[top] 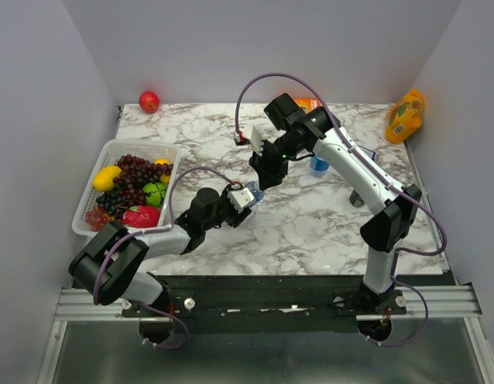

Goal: Screw on the bottle caps

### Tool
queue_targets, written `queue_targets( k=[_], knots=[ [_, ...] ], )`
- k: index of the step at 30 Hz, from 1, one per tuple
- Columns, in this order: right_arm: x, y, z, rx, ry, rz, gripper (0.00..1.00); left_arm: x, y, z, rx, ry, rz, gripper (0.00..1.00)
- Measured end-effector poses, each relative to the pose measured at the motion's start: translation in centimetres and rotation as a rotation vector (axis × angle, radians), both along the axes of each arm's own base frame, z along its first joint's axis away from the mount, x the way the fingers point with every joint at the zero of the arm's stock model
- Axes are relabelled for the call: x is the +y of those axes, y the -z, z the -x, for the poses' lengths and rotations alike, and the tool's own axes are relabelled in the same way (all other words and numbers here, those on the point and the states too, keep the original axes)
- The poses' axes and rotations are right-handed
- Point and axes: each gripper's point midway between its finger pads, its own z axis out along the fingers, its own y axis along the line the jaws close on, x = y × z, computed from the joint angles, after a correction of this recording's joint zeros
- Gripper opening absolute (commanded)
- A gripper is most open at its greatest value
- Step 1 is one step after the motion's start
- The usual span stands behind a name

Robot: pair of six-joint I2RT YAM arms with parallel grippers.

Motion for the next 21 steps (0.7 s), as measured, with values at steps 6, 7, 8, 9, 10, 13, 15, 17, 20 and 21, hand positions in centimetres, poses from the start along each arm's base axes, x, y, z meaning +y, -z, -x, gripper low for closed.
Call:
queue_targets(
  k=[6, 7, 8, 9, 10, 13, 15, 17, 20, 21],
  knots=[
    [0.8, -1.7, -0.7, -0.024, 0.011, -0.01, 0.66, -0.3, -1.9, -0.7, -0.062, -0.009, 0.041, 0.0],
    [0.8, -2.1, -0.9, -0.036, 0.012, -0.017, 0.68, -0.3, -2.0, -0.7, -0.065, -0.009, 0.043, 0.0],
    [0.9, -2.7, -1.0, -0.05, 0.011, -0.027, 0.7, -0.3, -2.1, -0.7, -0.066, -0.008, 0.044, 0.0],
    [1.0, -3.3, -1.1, -0.067, 0.008, -0.038, 0.73, -0.3, -2.1, -0.7, -0.065, -0.008, 0.043, 0.0],
    [1.1, -3.8, -1.2, -0.08, 0.006, -0.047, 0.75, -0.3, -2.0, -0.7, -0.062, -0.008, 0.041, 0.0],
    [1.2, -5.0, -1.1, -0.11, -0.003, -0.073, 0.8, -0.3, -1.5, -0.5, -0.044, -0.003, 0.029, 0.0],
    [1.1, -5.6, -0.9, -0.12, -0.012, -0.084, 0.81, -0.4, -1.3, -0.2, -0.029, 0.015, 0.025, 0.0],
    [0.7, -6.4, -0.4, -0.139, -0.022, -0.1, 0.81, -0.8, -1.3, 0.3, -0.012, 0.052, 0.031, 0.0],
    [-1.0, -7.1, 1.8, -0.167, -0.061, -0.107, 0.81, -1.7, -1.5, 1.3, 0.035, 0.136, 0.055, 0.0],
    [-1.7, -7.2, 2.5, -0.188, -0.083, -0.113, 0.81, -1.9, -1.6, 1.5, 0.048, 0.158, 0.061, 0.0]
  ],
)
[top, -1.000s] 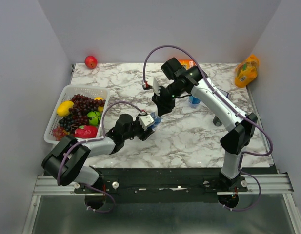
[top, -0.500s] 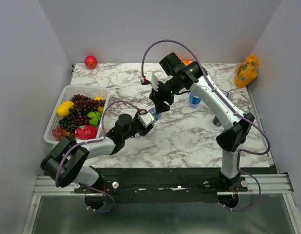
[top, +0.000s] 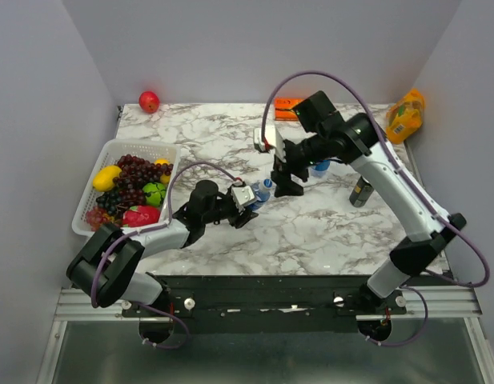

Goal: Screw on the bottle caps

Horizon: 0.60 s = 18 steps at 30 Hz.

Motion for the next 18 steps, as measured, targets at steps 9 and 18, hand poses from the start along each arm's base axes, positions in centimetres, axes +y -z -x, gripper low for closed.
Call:
queue_targets(
  k=[9, 18],
  knots=[
    [-2.8, -1.5, 3.5, -0.285, -0.29, -0.026, 0.75, -2.0, -1.6, 3.2, 0.123, 0.245, 0.025, 0.0],
    [-1.9, 1.1, 3.6, -0.348, -0.49, 0.02, 0.68, -2.3, -1.7, 4.0, 0.137, 0.353, -0.037, 0.0]
  ],
)
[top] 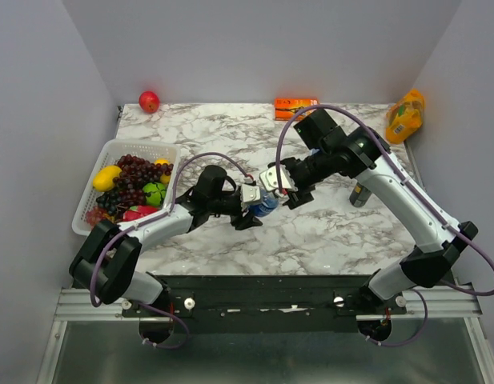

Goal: Screw on the bottle caps

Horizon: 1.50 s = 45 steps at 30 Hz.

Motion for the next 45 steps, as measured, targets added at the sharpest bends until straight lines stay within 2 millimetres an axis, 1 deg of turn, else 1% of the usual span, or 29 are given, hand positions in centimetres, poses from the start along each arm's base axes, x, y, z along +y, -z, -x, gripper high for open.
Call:
queue_targets(
  k=[2, 6, 14, 20, 26, 28, 34, 35, 36, 38, 39, 41, 42, 45],
  knots=[
    [0.1, 0.2, 0.1, -0.013, -0.031, 0.003, 0.66, 0.1, 0.2, 0.1, -0.001, 0.014, -0.012, 0.0],
    [0.3, 0.3, 0.0, -0.041, -0.07, 0.005, 0.59, 0.2, 0.6, 0.3, 0.003, 0.03, -0.034, 0.0],
    [0.7, 1.1, -0.4, -0.062, -0.115, 0.021, 0.55, 0.4, 0.6, 0.4, 0.0, 0.048, -0.042, 0.0],
    [0.7, 1.5, -0.9, -0.082, -0.126, 0.041, 0.53, 0.4, 0.4, 0.2, -0.002, 0.051, -0.037, 0.0],
    [0.5, 2.0, -1.3, -0.098, -0.126, 0.064, 0.47, 0.5, 0.4, 0.0, -0.001, 0.044, -0.037, 0.0],
    [0.4, 2.1, -1.4, -0.1, -0.122, 0.071, 0.43, 0.6, 0.4, -0.1, -0.001, 0.041, -0.036, 0.0],
    [0.3, 2.3, -1.6, -0.101, -0.119, 0.079, 0.38, 0.8, 0.4, -0.3, 0.001, 0.032, -0.037, 0.0],
    [0.3, 2.3, -1.6, -0.101, -0.119, 0.078, 0.36, 0.8, 0.4, -0.3, 0.002, 0.03, -0.037, 0.0],
    [0.3, 2.3, -1.6, -0.101, -0.119, 0.079, 0.31, 0.9, 0.4, -0.3, 0.003, 0.029, -0.037, 0.0],
    [0.4, 2.5, -1.6, -0.097, -0.116, 0.08, 0.24, 0.9, 0.5, -0.3, 0.006, 0.028, -0.039, 0.0],
    [0.4, 2.6, -1.6, -0.092, -0.11, 0.081, 0.19, 0.9, 0.5, -0.3, 0.008, 0.028, -0.04, 0.0],
    [0.4, 2.7, -1.7, -0.077, -0.09, 0.083, 0.17, 0.9, 0.6, -0.3, 0.014, 0.025, -0.041, 0.0],
    [0.3, 2.8, -1.8, -0.065, -0.073, 0.083, 0.14, 1.0, 0.7, -0.2, 0.017, 0.023, -0.04, 0.0],
    [0.5, 3.1, -2.2, 0.012, -0.015, 0.072, 0.1, 1.3, 1.1, 0.1, 0.029, 0.008, -0.041, 0.0]
  ],
)
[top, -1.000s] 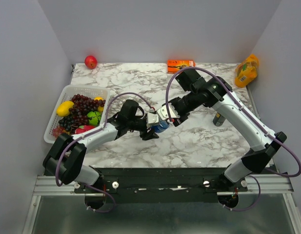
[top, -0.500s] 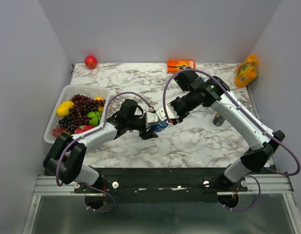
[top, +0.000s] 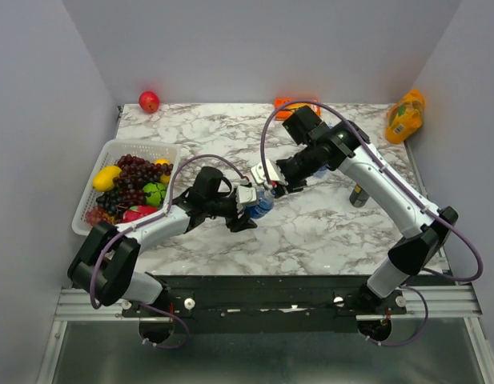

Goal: Screw on the bottle caps

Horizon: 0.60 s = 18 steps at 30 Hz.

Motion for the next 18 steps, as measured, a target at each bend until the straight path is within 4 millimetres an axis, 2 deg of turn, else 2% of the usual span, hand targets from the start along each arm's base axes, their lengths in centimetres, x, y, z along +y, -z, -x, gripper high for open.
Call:
queue_targets(
  k=[6, 11, 18],
  knots=[
    [0.9, 0.3, -1.5, 0.234, 0.161, -0.063, 0.08, 1.3, 0.1, -0.7, -0.034, -0.11, -0.001, 0.0],
    [1.4, -0.1, -1.2, 0.37, 0.235, -0.109, 0.08, 1.6, -0.3, -1.3, -0.058, -0.163, 0.011, 0.0],
    [1.8, -0.5, -1.9, 0.423, 0.316, -0.135, 0.09, 1.4, -0.6, -1.6, -0.026, -0.205, 0.015, 0.0]
  ],
)
